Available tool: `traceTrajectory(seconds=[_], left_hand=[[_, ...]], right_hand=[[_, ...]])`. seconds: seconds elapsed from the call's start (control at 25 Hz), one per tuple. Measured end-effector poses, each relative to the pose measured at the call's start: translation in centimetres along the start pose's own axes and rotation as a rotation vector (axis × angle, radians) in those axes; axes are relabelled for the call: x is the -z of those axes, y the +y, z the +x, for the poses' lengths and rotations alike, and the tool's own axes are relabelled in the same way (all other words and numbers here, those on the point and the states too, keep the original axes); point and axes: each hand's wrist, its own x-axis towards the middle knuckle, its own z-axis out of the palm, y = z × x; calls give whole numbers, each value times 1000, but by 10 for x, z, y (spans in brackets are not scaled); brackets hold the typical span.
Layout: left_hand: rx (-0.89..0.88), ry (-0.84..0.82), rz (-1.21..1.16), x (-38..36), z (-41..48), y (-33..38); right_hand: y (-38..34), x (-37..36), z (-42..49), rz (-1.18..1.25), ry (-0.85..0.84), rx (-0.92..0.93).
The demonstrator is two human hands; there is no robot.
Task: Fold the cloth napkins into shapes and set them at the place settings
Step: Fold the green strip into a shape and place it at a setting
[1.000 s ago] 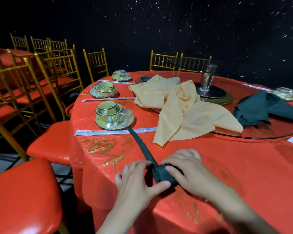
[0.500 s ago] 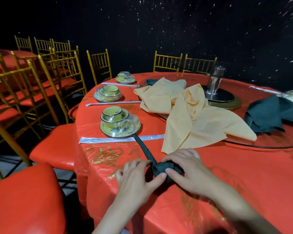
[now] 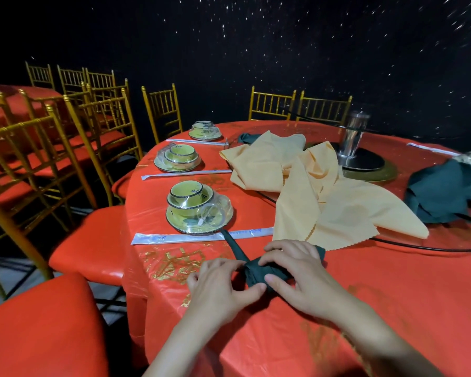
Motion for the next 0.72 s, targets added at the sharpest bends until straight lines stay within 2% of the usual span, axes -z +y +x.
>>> traceTrajectory(seconds=[0.12, 0.32, 0.52, 0.72], left_hand=[[-7, 40, 7, 1, 2, -3], [-27, 83, 74, 2, 10, -2], [66, 40, -13, 10, 30, -10], [28, 164, -22, 11, 38, -23]], right_hand=[[1, -5, 13, -17, 37, -11], [3, -10, 38, -56, -30, -22], [5, -19, 39, -70, 109, -17], [8, -24, 60, -104, 23, -59]])
